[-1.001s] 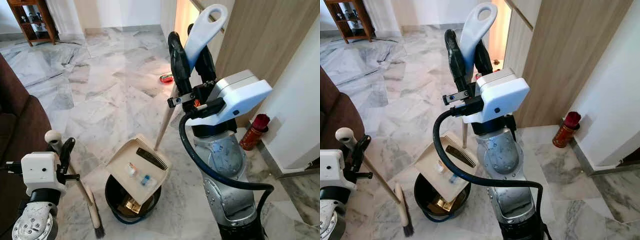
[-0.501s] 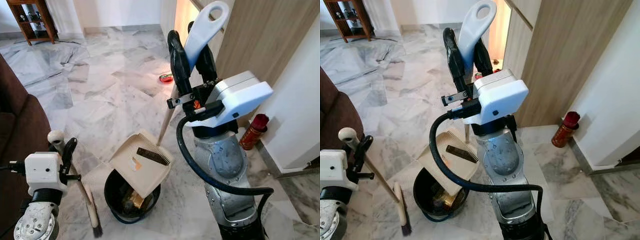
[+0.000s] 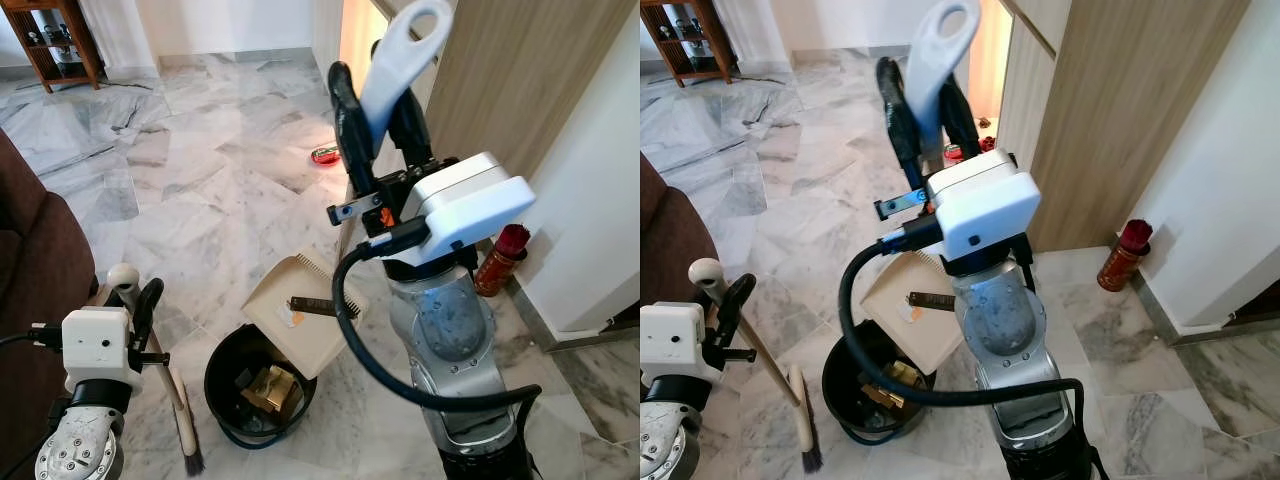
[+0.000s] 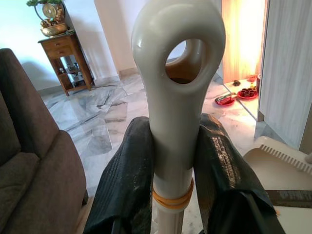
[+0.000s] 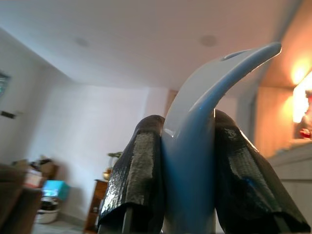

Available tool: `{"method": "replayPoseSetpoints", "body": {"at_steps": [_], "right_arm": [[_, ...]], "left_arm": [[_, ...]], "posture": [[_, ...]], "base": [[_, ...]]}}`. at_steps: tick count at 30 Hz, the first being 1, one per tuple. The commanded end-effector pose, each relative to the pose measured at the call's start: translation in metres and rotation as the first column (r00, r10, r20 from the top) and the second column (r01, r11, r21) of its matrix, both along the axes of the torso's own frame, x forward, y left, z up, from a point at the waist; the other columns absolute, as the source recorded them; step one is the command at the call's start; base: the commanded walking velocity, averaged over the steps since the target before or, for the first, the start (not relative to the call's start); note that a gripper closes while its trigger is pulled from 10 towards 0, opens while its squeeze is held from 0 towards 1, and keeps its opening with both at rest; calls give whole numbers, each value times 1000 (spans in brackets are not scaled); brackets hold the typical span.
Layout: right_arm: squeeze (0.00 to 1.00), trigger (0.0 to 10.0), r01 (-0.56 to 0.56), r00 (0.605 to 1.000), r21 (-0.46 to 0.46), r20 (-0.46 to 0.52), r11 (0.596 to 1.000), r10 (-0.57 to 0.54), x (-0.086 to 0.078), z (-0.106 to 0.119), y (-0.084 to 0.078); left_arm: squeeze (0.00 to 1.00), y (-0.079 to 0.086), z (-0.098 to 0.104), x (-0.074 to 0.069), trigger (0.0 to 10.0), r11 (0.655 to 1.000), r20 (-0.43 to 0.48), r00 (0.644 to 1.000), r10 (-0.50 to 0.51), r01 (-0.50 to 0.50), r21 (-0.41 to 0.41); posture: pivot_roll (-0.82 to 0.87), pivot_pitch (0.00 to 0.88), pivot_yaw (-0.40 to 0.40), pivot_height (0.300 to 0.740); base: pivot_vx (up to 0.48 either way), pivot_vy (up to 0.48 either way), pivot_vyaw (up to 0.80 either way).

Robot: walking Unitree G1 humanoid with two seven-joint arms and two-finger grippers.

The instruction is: Sweep floor

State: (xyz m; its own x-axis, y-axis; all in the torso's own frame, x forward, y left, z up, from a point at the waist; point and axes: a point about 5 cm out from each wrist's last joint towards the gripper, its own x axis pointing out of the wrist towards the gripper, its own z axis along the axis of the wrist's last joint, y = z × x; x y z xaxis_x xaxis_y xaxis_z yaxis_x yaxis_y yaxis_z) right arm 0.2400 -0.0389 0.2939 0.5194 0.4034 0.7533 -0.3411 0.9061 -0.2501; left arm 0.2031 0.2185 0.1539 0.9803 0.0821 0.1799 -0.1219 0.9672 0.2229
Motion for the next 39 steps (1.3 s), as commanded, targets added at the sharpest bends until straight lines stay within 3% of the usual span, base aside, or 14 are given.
{"method": "replayPoseSetpoints", "body": {"at_steps": [1,8,33,36,37,38,39], "right_arm": [[0,10000,-83,989,9,123,997,81,-20,16,4],[0,10000,-148,980,-54,129,988,154,-26,14,14],[0,10000,-149,977,-78,145,986,159,-29,13,16],[0,10000,-104,983,-67,144,992,113,-26,14,12],[0,10000,16,989,-53,149,998,-7,-17,16,2],[0,10000,16,989,-53,149,998,-7,-17,16,2],[0,10000,146,977,-17,158,989,-142,-9,19,-15]], "left_arm": [[0,1,4,0,10000,999,26,1000,-7,5,50],[0,1,4,1,10000,999,27,1000,-6,5,49],[0,-1,3,2,10000,998,29,999,-13,12,58],[0,-1,3,2,10000,998,29,999,-15,13,58],[0,-2,3,2,10000,998,29,999,-17,15,58],[0,-2,3,2,10000,998,29,999,-17,15,58],[0,-2,2,2,10000,998,28,999,-19,17,58]], "posture": [[55,109,-25,740],[57,108,-26,740],[60,109,-29,740],[60,109,-29,740],[60,109,-29,740],[60,109,-29,740],[53,108,-25,740]], "base": [[0,0,0],[0,0,0],[0,0,0],[0,0,0],[0,0,0],[0,0,0],[0,0,0]]}}
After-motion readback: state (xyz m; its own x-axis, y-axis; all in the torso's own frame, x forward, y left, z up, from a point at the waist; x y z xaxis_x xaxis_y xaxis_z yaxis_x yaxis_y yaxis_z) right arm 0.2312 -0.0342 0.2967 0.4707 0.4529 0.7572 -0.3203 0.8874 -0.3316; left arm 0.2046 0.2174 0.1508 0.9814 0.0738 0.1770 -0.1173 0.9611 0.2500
